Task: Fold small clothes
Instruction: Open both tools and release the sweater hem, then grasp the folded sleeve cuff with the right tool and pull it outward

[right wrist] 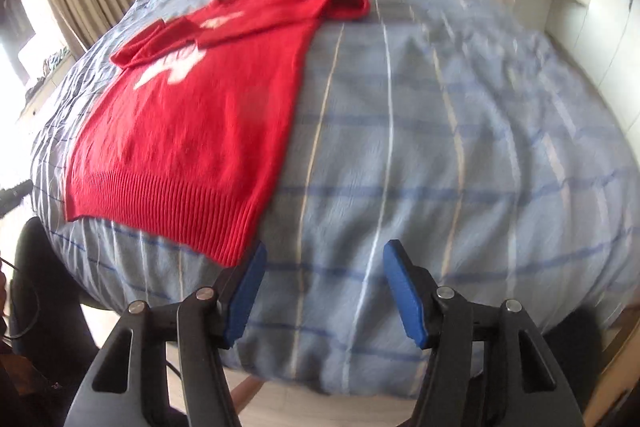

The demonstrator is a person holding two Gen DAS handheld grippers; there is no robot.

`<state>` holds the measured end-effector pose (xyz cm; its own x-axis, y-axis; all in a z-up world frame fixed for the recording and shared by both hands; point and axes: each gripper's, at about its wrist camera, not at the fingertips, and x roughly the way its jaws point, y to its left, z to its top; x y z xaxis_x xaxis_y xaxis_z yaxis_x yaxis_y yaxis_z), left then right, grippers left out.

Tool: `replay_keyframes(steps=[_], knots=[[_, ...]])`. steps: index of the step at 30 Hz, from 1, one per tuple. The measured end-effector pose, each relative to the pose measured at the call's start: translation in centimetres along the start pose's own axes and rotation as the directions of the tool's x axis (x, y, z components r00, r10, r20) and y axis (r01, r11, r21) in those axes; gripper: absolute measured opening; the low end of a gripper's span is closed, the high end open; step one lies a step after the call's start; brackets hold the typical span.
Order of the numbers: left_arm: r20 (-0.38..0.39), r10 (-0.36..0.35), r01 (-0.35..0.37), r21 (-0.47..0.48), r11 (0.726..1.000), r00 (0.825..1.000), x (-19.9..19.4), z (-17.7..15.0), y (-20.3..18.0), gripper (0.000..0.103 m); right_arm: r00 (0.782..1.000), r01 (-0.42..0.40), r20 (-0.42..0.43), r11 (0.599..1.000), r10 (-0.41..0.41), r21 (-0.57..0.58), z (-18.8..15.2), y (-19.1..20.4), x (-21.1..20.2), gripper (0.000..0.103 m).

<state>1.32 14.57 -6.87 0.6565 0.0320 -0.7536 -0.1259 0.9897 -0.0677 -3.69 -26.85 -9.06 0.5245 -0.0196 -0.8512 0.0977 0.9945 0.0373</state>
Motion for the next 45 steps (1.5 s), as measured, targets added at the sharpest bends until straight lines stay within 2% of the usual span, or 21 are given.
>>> replay_keyframes(steps=[2,4,5,7,10,13,15,16,17,18,19,21,24,26,28,32,34,36,39,42,45], knots=[[0.036,0.050,-0.048,-0.070,0.996,0.998,0.8,1.2,0.5,0.099,0.995,0.068,0.079,0.993,-0.061,-0.097,4.2,0.7,-1.3,0.076],[0.035,0.045,-0.040,-0.135,0.990,0.998,2.2,1.6,0.7,0.099,0.987,0.119,0.129,0.972,-0.095,-0.200,8.1,2.7,-1.4,0.082],[0.036,0.044,-0.038,-0.159,0.987,0.998,2.9,1.5,0.5,0.099,0.986,0.120,0.145,0.958,-0.084,-0.261,9.8,4.0,-0.9,0.082],[0.040,0.063,-0.054,-0.180,0.982,0.997,4.0,0.6,0.5,0.099,0.987,0.094,0.156,0.923,-0.038,-0.374,12.5,7.0,0.9,0.082],[0.047,0.101,-0.093,-0.155,0.984,0.994,4.6,-1.1,0.4,0.099,0.992,-0.024,0.101,0.884,0.080,-0.466,15.6,11.2,5.3,0.080],[0.021,0.106,-0.102,-0.134,0.986,0.994,5.1,-2.0,0.5,0.099,0.993,-0.074,0.047,0.869,0.112,-0.490,17.5,14.4,10.0,0.074],[0.023,0.100,-0.095,-0.141,0.985,0.995,5.3,-1.9,0.5,0.099,0.991,-0.104,0.024,0.875,0.131,-0.473,18.1,15.7,12.9,0.072],[0.026,0.104,-0.099,-0.142,0.985,0.994,5.3,-1.8,0.5,0.099,0.991,-0.110,0.015,0.883,0.131,-0.456,18.5,15.9,14.3,0.063],[0.022,0.109,-0.104,-0.139,0.985,0.994,5.5,-1.8,0.5,0.099,0.992,-0.116,-0.003,0.894,0.127,-0.432,18.7,15.8,15.5,0.047],[0.013,0.110,-0.108,-0.132,0.985,0.994,5.7,-1.8,0.4,0.099,0.992,-0.121,-0.013,0.909,0.127,-0.398,18.9,15.3,16.3,0.036],[0.003,0.108,-0.107,-0.128,0.986,0.994,6.0,-1.9,0.3,0.099,0.992,-0.117,0.005,0.928,0.127,-0.354,19.2,14.4,16.1,0.006],[-0.012,0.098,-0.099,-0.129,0.987,0.995,6.3,-2.0,0.3,0.099,0.986,-0.140,0.059,0.960,0.159,-0.244,19.9,11.4,14.1,0.007],[-0.024,0.083,-0.085,-0.140,0.986,0.996,6.6,-2.0,0.4,0.099,0.977,-0.108,0.173,0.989,0.124,-0.097,20.8,4.6,9.2,0.007],[-0.034,0.083,-0.088,-0.146,0.985,0.996,6.8,-2.1,0.4,0.099,0.971,-0.085,0.227,0.996,0.077,0.028,20.8,-1.7,5.9,0.007],[-0.041,0.079,-0.084,-0.151,0.985,0.996,6.9,-2.1,0.3,0.099,0.967,-0.046,0.256,0.985,0.003,0.164,20.0,-8.5,2.9,0.007],[-0.041,0.083,-0.088,-0.142,0.986,0.996,7.0,-2.1,0.2,0.099,0.959,0.099,0.213,0.926,-0.186,0.365,16.3,-19.8,0.0,0.007],[-0.046,0.089,-0.094,-0.130,0.987,0.995,7.1,-2.2,0.0,0.099,0.967,0.110,0.157,0.886,-0.200,0.450,14.0,-23.8,0.4,0.007],[-0.053,0.094,-0.099,-0.120,0.988,0.994,7.3,-2.4,-0.3,0.099,0.982,0.068,0.115,0.846,-0.151,0.529,11.6,-26.4,1.6,0.007],[-0.059,0.110,-0.116,-0.101,0.988,0.992,7.4,-2.6,-0.6,0.099,0.994,-0.008,0.089,0.781,-0.061,0.625,8.5,-28.2,4.1,0.007],[-0.057,0.123,-0.128,-0.083,0.988,0.991,7.4,-2.8,-0.7,0.099,0.990,-0.099,0.139,0.699,0.000,0.708,6.7,-29.8,5.8,0.006],[-0.057,0.125,-0.130,-0.080,0.988,0.990,7.3,-2.9,-0.7,0.099,0.985,-0.147,0.171,0.634,0.024,0.759,5.1,-31.2,6.7,0.003]])
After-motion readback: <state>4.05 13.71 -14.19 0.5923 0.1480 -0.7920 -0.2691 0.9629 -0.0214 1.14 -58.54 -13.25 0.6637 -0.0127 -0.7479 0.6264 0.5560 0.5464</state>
